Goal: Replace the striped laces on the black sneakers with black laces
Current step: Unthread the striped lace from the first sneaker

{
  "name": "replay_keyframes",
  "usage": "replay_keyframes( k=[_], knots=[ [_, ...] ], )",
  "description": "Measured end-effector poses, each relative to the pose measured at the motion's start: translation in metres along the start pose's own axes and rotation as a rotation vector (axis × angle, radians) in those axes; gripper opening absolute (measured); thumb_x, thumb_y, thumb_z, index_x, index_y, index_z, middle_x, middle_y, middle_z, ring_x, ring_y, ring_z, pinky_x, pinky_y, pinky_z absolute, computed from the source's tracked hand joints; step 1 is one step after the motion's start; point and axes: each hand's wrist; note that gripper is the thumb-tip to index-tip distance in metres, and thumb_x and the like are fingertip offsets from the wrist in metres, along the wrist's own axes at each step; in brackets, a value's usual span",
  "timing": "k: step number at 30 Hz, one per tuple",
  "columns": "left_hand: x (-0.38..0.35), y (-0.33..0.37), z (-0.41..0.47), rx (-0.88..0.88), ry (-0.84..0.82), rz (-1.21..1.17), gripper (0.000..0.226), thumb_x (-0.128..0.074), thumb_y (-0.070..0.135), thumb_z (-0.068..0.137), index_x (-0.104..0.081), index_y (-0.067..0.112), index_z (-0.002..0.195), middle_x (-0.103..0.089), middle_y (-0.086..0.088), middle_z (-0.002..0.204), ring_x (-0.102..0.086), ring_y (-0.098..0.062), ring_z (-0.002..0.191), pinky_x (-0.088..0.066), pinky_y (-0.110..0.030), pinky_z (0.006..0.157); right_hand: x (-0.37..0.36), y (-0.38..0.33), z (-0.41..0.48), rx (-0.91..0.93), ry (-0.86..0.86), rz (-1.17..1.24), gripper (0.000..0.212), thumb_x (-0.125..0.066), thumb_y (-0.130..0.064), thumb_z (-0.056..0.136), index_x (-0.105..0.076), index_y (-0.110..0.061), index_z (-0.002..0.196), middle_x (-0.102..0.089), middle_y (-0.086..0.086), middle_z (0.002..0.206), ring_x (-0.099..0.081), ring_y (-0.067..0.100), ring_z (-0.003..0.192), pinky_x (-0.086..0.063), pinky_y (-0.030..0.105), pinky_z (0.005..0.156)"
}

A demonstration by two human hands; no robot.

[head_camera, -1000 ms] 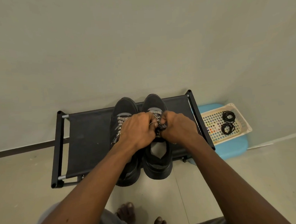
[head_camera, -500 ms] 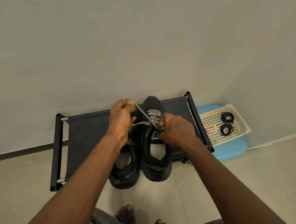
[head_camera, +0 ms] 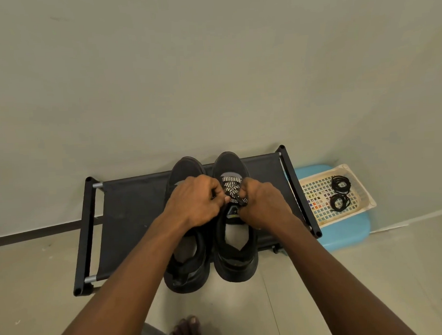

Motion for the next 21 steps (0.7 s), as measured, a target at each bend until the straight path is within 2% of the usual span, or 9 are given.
replay_keyframes(
  k=[2, 5, 7, 9, 11, 14, 17, 19, 21],
  knots=[
    [-0.002, -0.002, 0.0, 0.008, -0.027, 0.031, 0.018, -0.066, 0.043, 0.098, -0.066, 0.03, 0.085, -0.067, 0.011, 0.073, -0.065, -0.01, 0.075, -0.056, -0.039, 0.077, -0.001, 0.0, 0.001, -0.016, -0.003, 0.015, 0.037, -0.073, -0.02, 0.086, -0.057, -0.016, 0.12, -0.064, 0.008, 0.112, -0.06, 0.023, 0.094, -0.045, 0.028, 0.075],
    [-0.005, -0.004, 0.0, 0.026, -0.007, -0.102, 0.019, -0.055, 0.038, 0.105, -0.06, 0.027, 0.09, -0.065, 0.007, 0.079, -0.062, -0.015, 0.078, -0.047, -0.038, 0.072, -0.003, 0.002, 0.001, -0.031, -0.005, 0.021, 0.035, -0.072, -0.018, 0.087, -0.058, -0.016, 0.118, -0.064, 0.007, 0.111, -0.063, 0.024, 0.098, -0.048, 0.028, 0.077],
    [0.004, -0.008, 0.004, 0.1, 0.112, -0.331, 0.022, -0.048, 0.035, 0.109, -0.056, 0.026, 0.091, -0.062, 0.004, 0.086, -0.06, -0.017, 0.082, -0.044, -0.036, 0.074, -0.001, 0.005, 0.001, -0.032, 0.009, 0.007, 0.036, -0.073, -0.017, 0.087, -0.058, -0.014, 0.12, -0.065, 0.008, 0.11, -0.064, 0.027, 0.101, -0.05, 0.029, 0.079],
    [0.019, -0.019, 0.009, 0.188, 0.278, -0.631, 0.026, -0.046, 0.034, 0.11, -0.055, 0.023, 0.089, -0.058, 0.002, 0.084, -0.058, -0.017, 0.076, -0.049, -0.036, 0.072, 0.0, 0.009, 0.003, -0.039, 0.018, -0.004, 0.036, -0.074, -0.017, 0.086, -0.058, -0.013, 0.118, -0.066, 0.008, 0.109, -0.065, 0.026, 0.101, -0.049, 0.028, 0.077],
    [0.031, -0.034, 0.009, 0.217, 0.416, -0.721, 0.027, -0.051, 0.034, 0.109, -0.057, 0.021, 0.085, -0.059, 0.003, 0.077, -0.058, -0.014, 0.068, -0.049, -0.035, 0.068, -0.001, 0.011, 0.005, -0.049, 0.008, 0.02, 0.034, -0.075, -0.018, 0.084, -0.058, -0.015, 0.114, -0.066, 0.006, 0.106, -0.065, 0.024, 0.097, -0.05, 0.028, 0.076],
    [0.029, -0.046, 0.003, 0.229, 0.442, -0.519, 0.025, -0.059, 0.036, 0.103, -0.063, 0.024, 0.081, -0.066, 0.008, 0.073, -0.066, -0.018, 0.073, -0.052, -0.037, 0.075, -0.006, 0.007, 0.005, -0.011, 0.018, -0.032, 0.037, -0.074, -0.029, 0.084, -0.056, -0.019, 0.115, -0.066, 0.003, 0.105, -0.065, 0.025, 0.096, -0.052, 0.033, 0.076],
    [0.019, -0.036, -0.003, 0.217, 0.36, -0.185, 0.01, -0.065, 0.04, 0.094, -0.062, 0.03, 0.093, -0.068, 0.014, 0.089, -0.067, -0.015, 0.087, -0.054, -0.038, 0.082, -0.013, 0.001, 0.005, 0.053, 0.129, -0.136, 0.04, -0.069, -0.035, 0.087, -0.053, -0.017, 0.119, -0.065, 0.005, 0.108, -0.065, 0.029, 0.098, -0.045, 0.032, 0.072],
    [0.014, -0.024, -0.007, 0.144, 0.335, -0.037, 0.024, -0.068, 0.047, 0.087, -0.059, 0.036, 0.106, -0.062, 0.013, 0.103, -0.063, -0.013, 0.096, -0.052, -0.042, 0.089, -0.016, -0.002, 0.006, 0.103, 0.206, -0.149, 0.041, -0.068, -0.035, 0.089, -0.051, -0.017, 0.121, -0.062, 0.006, 0.111, -0.063, 0.029, 0.098, -0.045, 0.034, 0.072],
    [0.01, -0.012, -0.009, 0.079, 0.296, -0.038, 0.032, -0.07, 0.051, 0.084, -0.058, 0.036, 0.11, -0.061, 0.015, 0.102, -0.063, -0.011, 0.093, -0.053, -0.039, 0.084, -0.018, -0.004, 0.008, 0.138, 0.249, -0.151, 0.041, -0.068, -0.034, 0.089, -0.05, -0.017, 0.122, -0.059, 0.006, 0.112, -0.062, 0.027, 0.095, -0.046, 0.035, 0.071]
  ],
)
Point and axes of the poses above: each hand's wrist, its own z-axis towards the middle knuckle, its own x-axis out of the back of the hand, y = z × x
